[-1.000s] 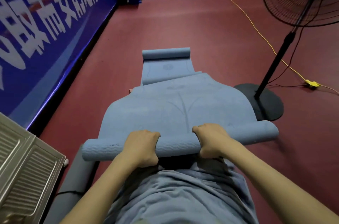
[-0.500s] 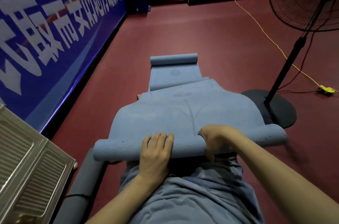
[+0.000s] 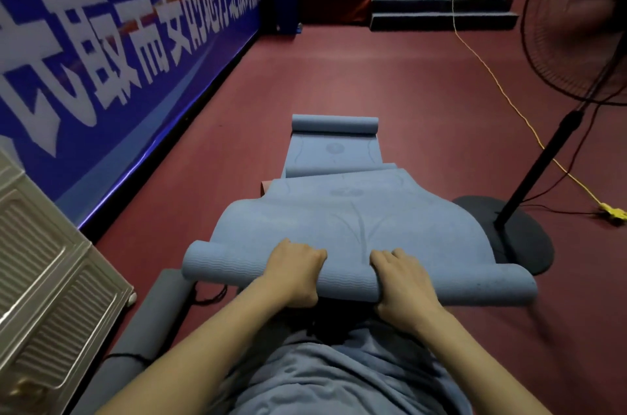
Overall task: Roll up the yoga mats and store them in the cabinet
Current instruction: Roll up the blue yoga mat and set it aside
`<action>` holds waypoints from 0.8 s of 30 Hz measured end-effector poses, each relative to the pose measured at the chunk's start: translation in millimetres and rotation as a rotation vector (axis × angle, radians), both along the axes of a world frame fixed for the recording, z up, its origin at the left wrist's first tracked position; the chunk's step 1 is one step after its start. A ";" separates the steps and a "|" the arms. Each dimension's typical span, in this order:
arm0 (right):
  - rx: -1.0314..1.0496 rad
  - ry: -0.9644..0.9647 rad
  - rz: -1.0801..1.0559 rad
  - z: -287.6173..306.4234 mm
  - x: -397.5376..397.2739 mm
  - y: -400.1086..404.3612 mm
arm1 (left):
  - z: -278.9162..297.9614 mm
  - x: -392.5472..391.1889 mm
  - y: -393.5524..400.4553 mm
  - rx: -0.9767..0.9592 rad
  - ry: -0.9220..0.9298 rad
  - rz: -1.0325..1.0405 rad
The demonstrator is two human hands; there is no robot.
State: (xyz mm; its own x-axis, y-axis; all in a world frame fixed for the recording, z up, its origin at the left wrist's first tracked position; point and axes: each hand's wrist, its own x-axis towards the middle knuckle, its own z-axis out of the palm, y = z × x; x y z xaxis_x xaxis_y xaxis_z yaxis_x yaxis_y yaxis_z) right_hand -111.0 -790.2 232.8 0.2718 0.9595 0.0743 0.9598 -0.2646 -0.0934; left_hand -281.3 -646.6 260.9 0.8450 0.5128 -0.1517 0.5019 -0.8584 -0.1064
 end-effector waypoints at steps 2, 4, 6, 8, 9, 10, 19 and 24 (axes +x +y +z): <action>0.041 0.007 -0.009 -1.9 0.5 4.5 | 12.8 8.4 16.2 -0.123 0.075 -0.011; 0.084 -0.004 -0.013 -5.4 1.8 7.1 | 22.4 15.4 29.7 -0.247 0.147 0.005; 0.104 -0.022 -0.013 -9.2 0.9 7.8 | 28.0 21.9 37.4 -0.317 0.209 0.009; 0.126 -0.046 -0.010 -15.7 0.2 6.5 | 28.5 26.0 40.5 -0.324 0.217 -0.006; 0.146 -0.060 -0.015 -18.2 0.0 5.9 | 25.9 25.8 41.2 -0.309 0.197 -0.009; 0.169 -0.076 -0.025 -20.0 -0.2 5.5 | 21.5 24.3 40.6 -0.285 0.173 -0.007; -0.033 -0.105 -0.056 -4.7 1.1 22.3 | -32.5 -7.4 1.1 0.058 -0.280 0.065; -0.222 -0.021 -0.021 14.1 10.8 35.4 | -50.3 -9.0 -6.5 0.117 -0.494 0.026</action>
